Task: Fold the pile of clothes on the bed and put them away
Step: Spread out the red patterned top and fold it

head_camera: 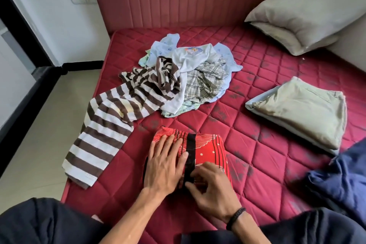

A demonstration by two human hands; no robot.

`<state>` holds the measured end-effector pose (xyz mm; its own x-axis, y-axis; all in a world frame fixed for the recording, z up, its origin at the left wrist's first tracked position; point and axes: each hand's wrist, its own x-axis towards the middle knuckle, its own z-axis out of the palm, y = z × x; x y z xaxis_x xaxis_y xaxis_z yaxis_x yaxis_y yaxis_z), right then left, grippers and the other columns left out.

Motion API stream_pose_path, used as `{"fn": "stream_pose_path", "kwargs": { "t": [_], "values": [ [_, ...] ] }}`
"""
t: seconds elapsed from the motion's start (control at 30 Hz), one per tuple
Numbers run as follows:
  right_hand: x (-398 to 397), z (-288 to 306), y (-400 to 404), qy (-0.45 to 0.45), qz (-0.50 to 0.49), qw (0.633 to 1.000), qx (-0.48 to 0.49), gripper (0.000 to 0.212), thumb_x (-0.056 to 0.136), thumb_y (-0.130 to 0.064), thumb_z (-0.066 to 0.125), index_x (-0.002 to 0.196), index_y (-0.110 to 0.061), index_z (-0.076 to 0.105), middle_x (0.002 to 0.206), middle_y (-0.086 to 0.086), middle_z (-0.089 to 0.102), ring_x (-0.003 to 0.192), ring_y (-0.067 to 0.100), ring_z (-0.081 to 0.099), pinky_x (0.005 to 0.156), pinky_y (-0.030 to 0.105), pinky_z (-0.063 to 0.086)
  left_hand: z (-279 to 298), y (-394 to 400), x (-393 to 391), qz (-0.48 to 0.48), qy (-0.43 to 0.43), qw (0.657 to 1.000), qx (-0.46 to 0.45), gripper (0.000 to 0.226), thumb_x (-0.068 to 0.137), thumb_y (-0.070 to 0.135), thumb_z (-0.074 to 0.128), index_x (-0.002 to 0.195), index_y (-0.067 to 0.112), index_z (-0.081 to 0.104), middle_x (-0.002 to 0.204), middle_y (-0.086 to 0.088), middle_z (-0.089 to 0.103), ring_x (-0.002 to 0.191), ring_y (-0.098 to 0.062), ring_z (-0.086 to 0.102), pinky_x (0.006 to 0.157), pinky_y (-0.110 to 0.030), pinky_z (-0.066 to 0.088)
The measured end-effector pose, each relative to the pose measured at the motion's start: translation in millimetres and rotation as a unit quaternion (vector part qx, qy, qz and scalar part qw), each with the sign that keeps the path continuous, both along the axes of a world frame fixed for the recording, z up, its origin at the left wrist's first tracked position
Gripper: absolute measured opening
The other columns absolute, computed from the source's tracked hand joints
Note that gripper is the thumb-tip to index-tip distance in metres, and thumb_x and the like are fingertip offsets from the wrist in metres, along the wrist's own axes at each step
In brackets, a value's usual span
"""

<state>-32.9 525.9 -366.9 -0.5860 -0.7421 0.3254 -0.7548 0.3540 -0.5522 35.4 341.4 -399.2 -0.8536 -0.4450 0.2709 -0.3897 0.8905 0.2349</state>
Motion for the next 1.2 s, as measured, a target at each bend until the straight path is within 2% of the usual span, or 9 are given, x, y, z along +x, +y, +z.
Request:
{"fn": "stream_pose_path", "kwargs": {
  "t": [0.13,0.2,0.33,0.43,0.5,0.63,0.8,1.03,1.2],
  "values": [
    [-30,-1,7,-0.052,-0.240,0.967,-0.062,0.038,0.084,-0.041,0.082,0.115,-0.026,0.066,0.112,-0.006,0.059,0.105,0.017,0.056,0.093,0.036,0.045,1,3,0,0.031,-0.012,0.999,0.004,0.063,0.107,0.062,0.021,0.155,0.028,0.044,0.165,0.000,0.037,0.156,-0.020,0.024,0.127,-0.051,0.017],
    [-50,1,3,-0.250,-0.307,0.918,-0.036,0.068,0.075,-0.052,0.087,0.128,-0.018,0.061,0.114,-0.002,0.065,0.109,0.020,0.065,0.098,0.042,0.052,2,7,0,0.046,-0.015,0.999,0.010,0.066,0.107,0.063,0.019,0.157,0.027,0.042,0.166,-0.002,0.035,0.157,-0.022,0.023,0.127,-0.052,0.019],
    [-73,34,-4,-0.595,-0.183,0.777,-0.092,0.058,0.074,-0.023,0.092,0.120,0.003,0.069,0.104,0.016,0.078,0.099,0.032,0.076,0.087,0.043,0.063,4,27,4,0.121,-0.025,0.988,0.093,0.079,0.101,0.069,0.008,0.161,0.022,0.031,0.169,-0.006,0.024,0.158,-0.029,0.017,0.125,-0.055,0.018],
    [-70,74,-9,-0.577,-0.098,0.808,-0.067,0.044,0.072,-0.002,0.089,0.111,0.004,0.072,0.101,0.019,0.078,0.093,0.036,0.075,0.082,0.041,0.064,16,48,13,0.169,-0.049,0.946,0.271,0.097,0.081,0.074,-0.020,0.163,0.023,-0.009,0.172,-0.010,-0.003,0.159,-0.032,-0.009,0.127,-0.049,0.000],
    [-61,105,-15,-0.383,-0.052,0.922,-0.031,0.047,0.066,-0.014,0.093,0.107,-0.009,0.072,0.095,0.009,0.079,0.087,0.030,0.076,0.079,0.040,0.063,51,60,19,0.189,0.096,0.826,0.522,0.096,0.090,0.077,-0.004,0.164,0.019,0.012,0.171,-0.014,0.013,0.159,-0.031,0.010,0.129,-0.047,0.009],
    [-19,171,-7,-0.006,0.107,0.993,0.045,0.061,0.071,-0.026,0.077,0.130,-0.032,0.063,0.097,-0.006,0.071,0.089,0.014,0.063,0.078,0.032,0.053,123,63,43,0.061,0.281,0.399,0.871,0.080,0.085,0.080,0.044,0.130,0.019,0.070,0.133,-0.016,0.068,0.118,-0.033,0.069,0.099,-0.054,0.052],
    [22,165,16,0.241,0.174,0.950,0.097,0.072,0.078,-0.010,0.066,0.143,-0.036,0.051,0.105,-0.018,0.067,0.089,0.018,0.046,0.071,0.032,0.047,144,30,37,-0.091,0.210,0.275,0.934,0.122,0.077,0.095,0.044,0.153,0.000,0.042,0.158,-0.028,0.038,0.148,-0.040,0.036,0.127,-0.054,0.020],
    [17,61,51,-0.028,0.018,0.999,-0.031,0.043,0.078,-0.066,0.077,0.105,-0.032,0.074,0.115,-0.024,0.069,0.106,0.000,0.064,0.094,0.028,0.051,56,43,40,0.056,0.202,0.348,0.914,0.083,0.078,0.055,0.076,0.145,0.009,0.058,0.143,-0.020,0.060,0.132,-0.035,0.058,0.116,-0.052,0.041],
    [-26,19,41,-0.258,-0.217,0.937,0.097,0.078,0.061,-0.090,0.069,0.099,-0.022,0.069,0.089,-0.014,0.072,0.079,0.009,0.069,0.074,0.031,0.055,43,53,37,0.140,0.192,0.506,0.829,0.065,0.072,0.016,0.093,0.131,0.007,0.065,0.114,-0.016,0.076,0.100,-0.030,0.076,0.086,-0.042,0.061]
  ]
}}
